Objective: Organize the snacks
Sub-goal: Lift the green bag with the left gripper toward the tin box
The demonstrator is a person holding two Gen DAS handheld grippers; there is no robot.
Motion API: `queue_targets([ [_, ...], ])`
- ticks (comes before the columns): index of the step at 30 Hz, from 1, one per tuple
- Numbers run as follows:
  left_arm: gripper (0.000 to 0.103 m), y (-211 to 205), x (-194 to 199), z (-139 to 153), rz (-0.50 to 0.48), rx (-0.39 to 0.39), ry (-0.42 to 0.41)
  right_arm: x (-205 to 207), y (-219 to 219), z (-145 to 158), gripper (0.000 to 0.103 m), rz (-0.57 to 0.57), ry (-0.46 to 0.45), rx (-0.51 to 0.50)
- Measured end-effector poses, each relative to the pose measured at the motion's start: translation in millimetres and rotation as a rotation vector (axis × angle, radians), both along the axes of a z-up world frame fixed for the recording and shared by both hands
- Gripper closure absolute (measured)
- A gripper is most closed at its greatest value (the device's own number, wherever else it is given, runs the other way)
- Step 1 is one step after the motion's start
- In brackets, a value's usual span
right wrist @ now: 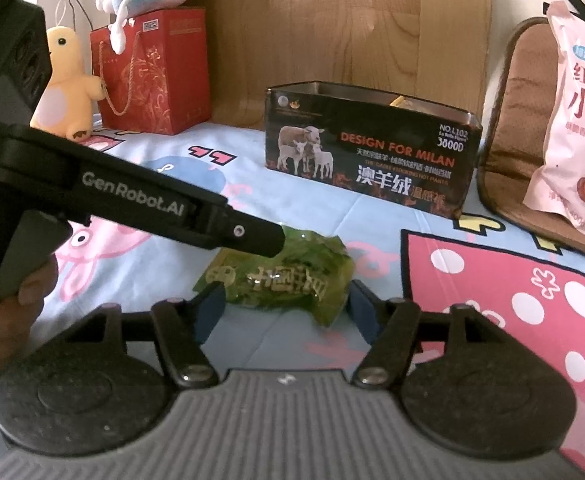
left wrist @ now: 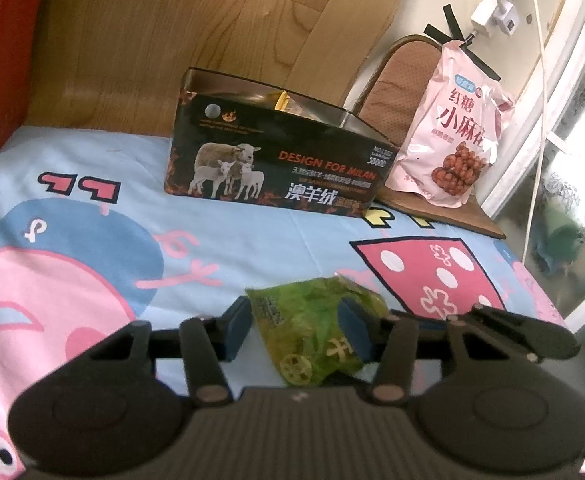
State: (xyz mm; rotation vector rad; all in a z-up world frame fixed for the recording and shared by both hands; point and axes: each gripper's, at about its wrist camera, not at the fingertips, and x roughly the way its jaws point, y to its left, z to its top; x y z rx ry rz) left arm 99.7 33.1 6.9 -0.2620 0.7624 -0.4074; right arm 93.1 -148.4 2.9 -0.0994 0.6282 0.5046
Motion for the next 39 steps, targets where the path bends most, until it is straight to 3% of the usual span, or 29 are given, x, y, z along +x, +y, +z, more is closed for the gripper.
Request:
queue_targets([
  [2,0.06,1.3,-0.1,0.4,-0.004,-0.012,0.001,-0.3,-0.8,0.4,0.041,-0.01,-0.005,0.001],
  [4,0.071,3.5,-0.3,1.1,-0.032,-0.059,0.003,-0.2,-2.4,0.5,0.046,-0.022,-0.006,0.01],
  [15,0.071,6.0,1.7,-0.3,-0.03,-0.089,0.01,-4.3,-6.9,4.1,0.064,-0.056,-0.041,0.036],
  [17,0.077,8.2,2.1,-0.9,-0.025,-0.096,0.015,-4.5,-7.5,4.3,0.065,-0.057,-0.043,0.038],
  [20,0.081,13.3,5.3,-2.6,-0.01,-0.112,0.029,-3.8,-8.1,4.1,0.062,-0.057,-0.037,0.041],
  [23,0.09,18.5,10.1,-7.3,0.017,-0.117,0.061,2.6,-8.7,0.9,0.047,-0.05,0.017,0.06],
  [29,0.092,25.0,13.0,-11.2,0.01,-0.192,0.091,-0.5,1.6,0.0,0.039,-0.03,0.006,0.012],
  [37,0.092,26.4,11.1,-5.9,0.002,-0.266,0.108,-3.0,-9.3,2.6,0.069,-0.065,-0.038,0.058],
  [39,0.092,25.0,10.0,1.2,-0.005,-0.282,0.101,-4.6,-11.7,5.1,0.071,-0.07,-0.055,0.082],
])
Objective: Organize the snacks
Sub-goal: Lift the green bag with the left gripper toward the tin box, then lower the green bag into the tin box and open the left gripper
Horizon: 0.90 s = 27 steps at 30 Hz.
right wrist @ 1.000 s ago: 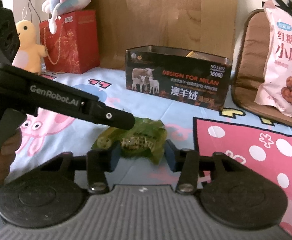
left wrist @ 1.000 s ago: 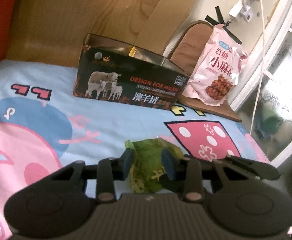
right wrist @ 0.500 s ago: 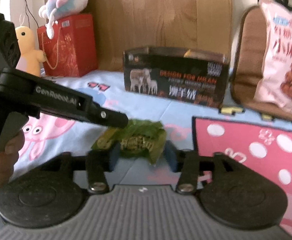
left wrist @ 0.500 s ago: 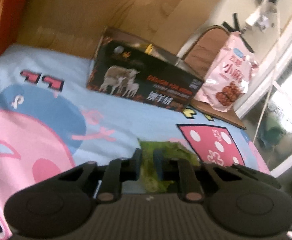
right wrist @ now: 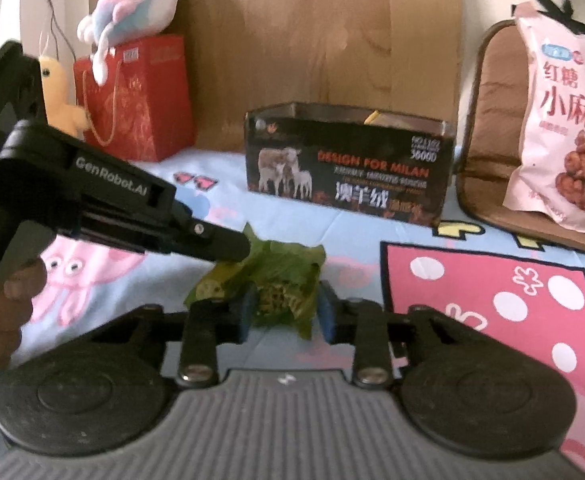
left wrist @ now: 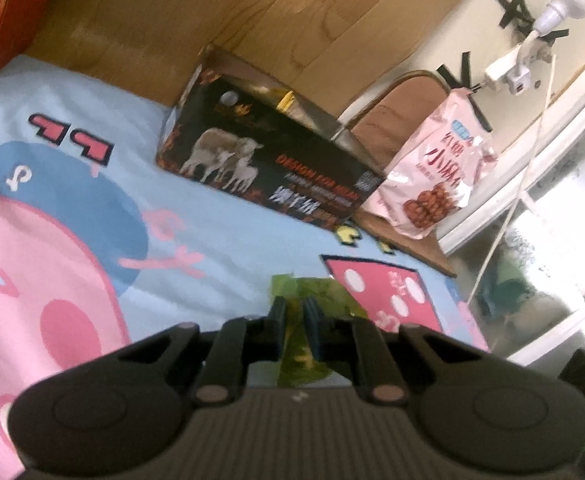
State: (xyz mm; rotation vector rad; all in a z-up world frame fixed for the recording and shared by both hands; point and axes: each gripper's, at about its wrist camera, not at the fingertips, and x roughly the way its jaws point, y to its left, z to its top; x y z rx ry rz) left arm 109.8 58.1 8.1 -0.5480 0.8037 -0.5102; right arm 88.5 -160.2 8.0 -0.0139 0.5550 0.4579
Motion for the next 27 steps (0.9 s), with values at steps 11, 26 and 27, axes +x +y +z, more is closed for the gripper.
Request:
queue_targets([
  [11,0.092,-6.4,35.2,77.9,-0.005,0.041,-0.175,24.9,8.2,46.5,0.087,0.017,-0.209,0.01],
  [26,0.059,-33.4,49.9,22.0,-0.061,0.099,0.005,36.2,-64.8,4.9,0.083,-0.094,0.066,0.185],
  [27,0.059,-36.2,49.2,19.4,-0.069,0.101,0.012,34.9,-67.7,1.4,0.08,-0.094,0.09,0.188],
])
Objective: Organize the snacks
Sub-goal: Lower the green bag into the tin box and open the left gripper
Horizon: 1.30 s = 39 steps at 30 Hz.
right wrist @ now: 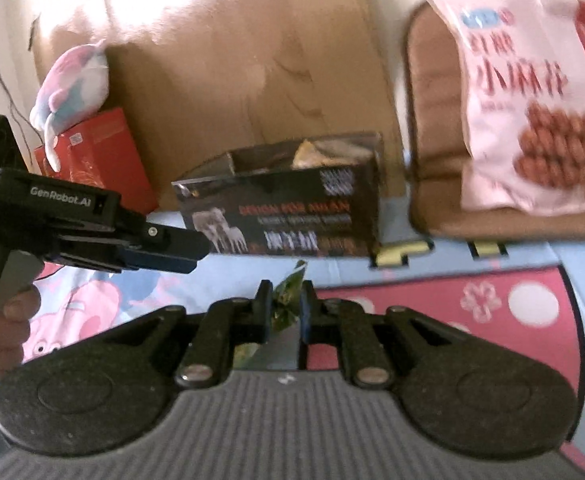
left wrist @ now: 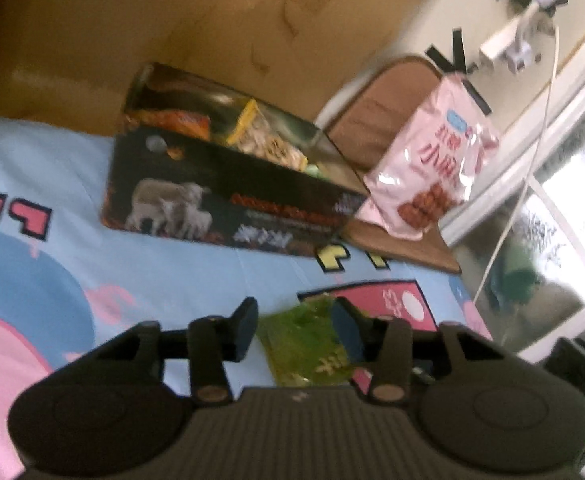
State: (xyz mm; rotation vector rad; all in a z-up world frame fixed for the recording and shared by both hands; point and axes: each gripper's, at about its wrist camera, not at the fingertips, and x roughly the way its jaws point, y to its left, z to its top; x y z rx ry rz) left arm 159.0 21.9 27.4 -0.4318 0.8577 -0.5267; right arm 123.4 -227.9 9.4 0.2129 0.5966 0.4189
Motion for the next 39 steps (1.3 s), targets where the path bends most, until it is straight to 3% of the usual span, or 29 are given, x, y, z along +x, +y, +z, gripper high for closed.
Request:
queue_targets([
  [4,0.051,-5.1,-2.0,-11.8,-0.01,0.001,0.045,1.0,-4.7,-14.2,0.073,0.025,0.096,0.065],
  [5,0.049,-4.7,-2.3,-14.3,-0.004,0.001,0.054,3.7,-5.4,-13.1,0.074,0.032,0.106,0.079],
  [6,0.048,-3.0,-3.0,-16.6,0.004,-0.004,0.059,5.7,-8.5,-13.5,0.081,0.036,0.126,0.118],
  [7,0.048,-0.1,-3.6,-18.0,0.014,-0.012,0.061,9.2,-14.4,-16.2,0.091,0.046,0.171,0.189],
  [10,0.044,13.3,-6.3,-17.4,0.044,-0.056,0.053,21.7,-41.3,-35.5,0.093,0.04,0.353,0.522],
  [12,0.041,22.6,-8.2,-14.9,0.058,-0.094,0.042,24.7,-56.4,-44.7,0.093,0.015,0.412,0.675],
  [15,0.031,28.7,-9.2,-11.1,0.048,-0.154,0.037,24.1,-66.1,-48.4,0.093,0.022,0.439,0.829],
  [17,0.028,30.3,-11.7,-8.0,0.029,-0.205,0.034,23.1,-66.0,-43.2,0.093,0.035,0.425,0.855],
  [18,0.029,30.0,-12.5,-5.2,0.019,-0.225,0.028,22.0,-65.3,-39.2,0.093,0.047,0.414,0.855],
  [19,0.039,29.4,-12.6,-1.2,0.009,-0.236,0.016,21.0,-62.7,-34.8,0.093,0.056,0.403,0.847],
  [20,0.056,28.7,-11.9,3.2,-0.001,-0.24,0.003,21.1,-60.4,-30.4,0.093,0.063,0.395,0.836],
  [22,0.07,26.5,-6.5,13.7,-0.01,-0.225,-0.017,24.0,-56.5,-20.5,0.093,0.08,0.376,0.808],
  [25,0.072,28.1,5.2,33.4,0.014,-0.187,-0.071,36.7,-44.0,3.8,0.093,0.11,0.321,0.752],
  [30,0.07,32.6,37.8,63.3,0.071,-0.118,-0.161,79.2,-11.1,47.0,0.093,0.124,0.167,0.558],
  [32,0.062,29.0,55.4,64.4,0.104,-0.066,-0.17,95.1,5.2,58.3,0.093,0.117,0.103,0.457],
  [35,0.062,23.6,72.9,56.8,0.176,0.054,-0.151,117.3,30.9,62.0,0.083,0.047,0.034,0.266],
  [37,0.062,26.5,65.2,54.2,0.193,0.065,-0.173,119.8,41.2,58.0,0.067,0.0,-0.001,0.143],
  [39,0.062,30.2,51.1,52.9,0.197,0.057,-0.2,108.8,35.6,53.7,0.067,0.006,-0.022,0.153],
])
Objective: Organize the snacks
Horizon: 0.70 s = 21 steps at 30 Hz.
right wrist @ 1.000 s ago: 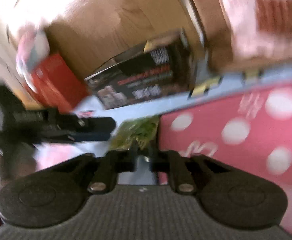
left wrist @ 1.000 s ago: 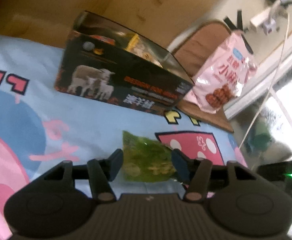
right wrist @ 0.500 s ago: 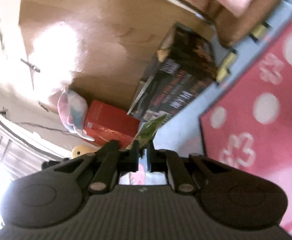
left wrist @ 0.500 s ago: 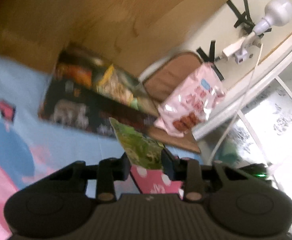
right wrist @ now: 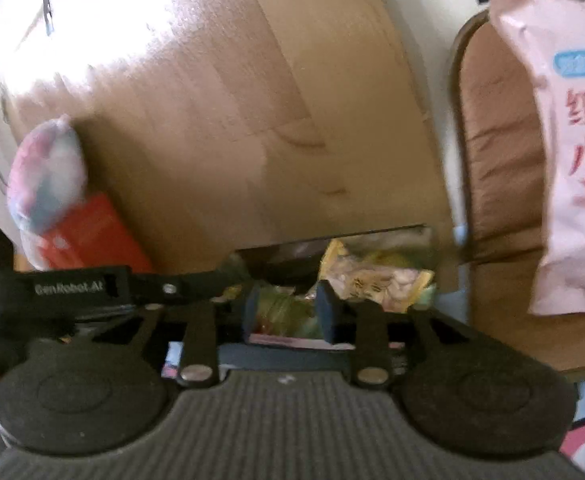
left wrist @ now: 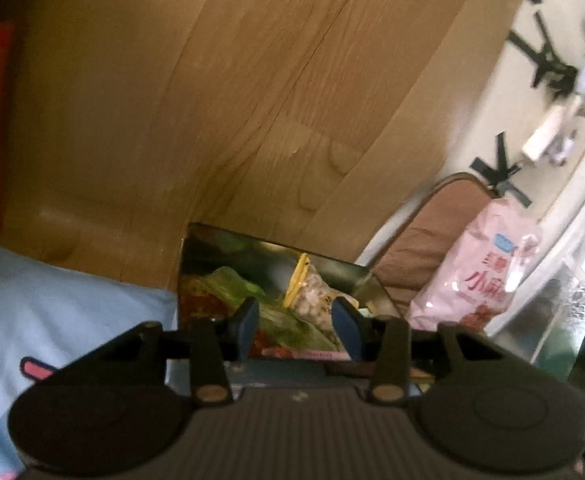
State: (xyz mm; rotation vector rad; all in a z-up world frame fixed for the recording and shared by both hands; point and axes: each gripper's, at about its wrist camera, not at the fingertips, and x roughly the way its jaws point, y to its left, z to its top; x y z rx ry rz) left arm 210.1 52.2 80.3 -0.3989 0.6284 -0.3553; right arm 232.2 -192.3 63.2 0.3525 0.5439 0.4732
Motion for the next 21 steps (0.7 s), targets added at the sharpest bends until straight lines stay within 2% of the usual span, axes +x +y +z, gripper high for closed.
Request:
queue_targets([
  [5,0.062,-2.2,-29.0,-6.0,0.027,0.028,0.002,-43.9,-13.7,-13.6,0.063,-0.032,-0.031,0.007],
  [9,0.057,-21.2,-67.4,-13.4,-0.007,0.088,-0.009,-82.9,-25.7,-27.5,0.051,-0.057,0.005,0.06],
  [14,0.054,-33.6,-109.6,-30.8,-0.046,0.109,0.004,-114.4,-25.6,-47.2,0.05,-0.074,0.089,0.057],
  [17,0.049,-35.3,-130.8,-38.3,-0.033,0.13,0.002,-132.8,-23.5,-55.7,0.049,-0.079,0.101,0.037],
  [19,0.047,-35.7,-144.8,-39.4,-0.014,0.145,-0.008,-145.6,-21.9,-58.7,0.042,-0.077,0.105,0.024],
  [21,0.041,-35.1,-159.3,-39.8,0.027,0.174,-0.028,-156.5,-20.9,-61.4,0.038,-0.07,0.112,0.022],
])
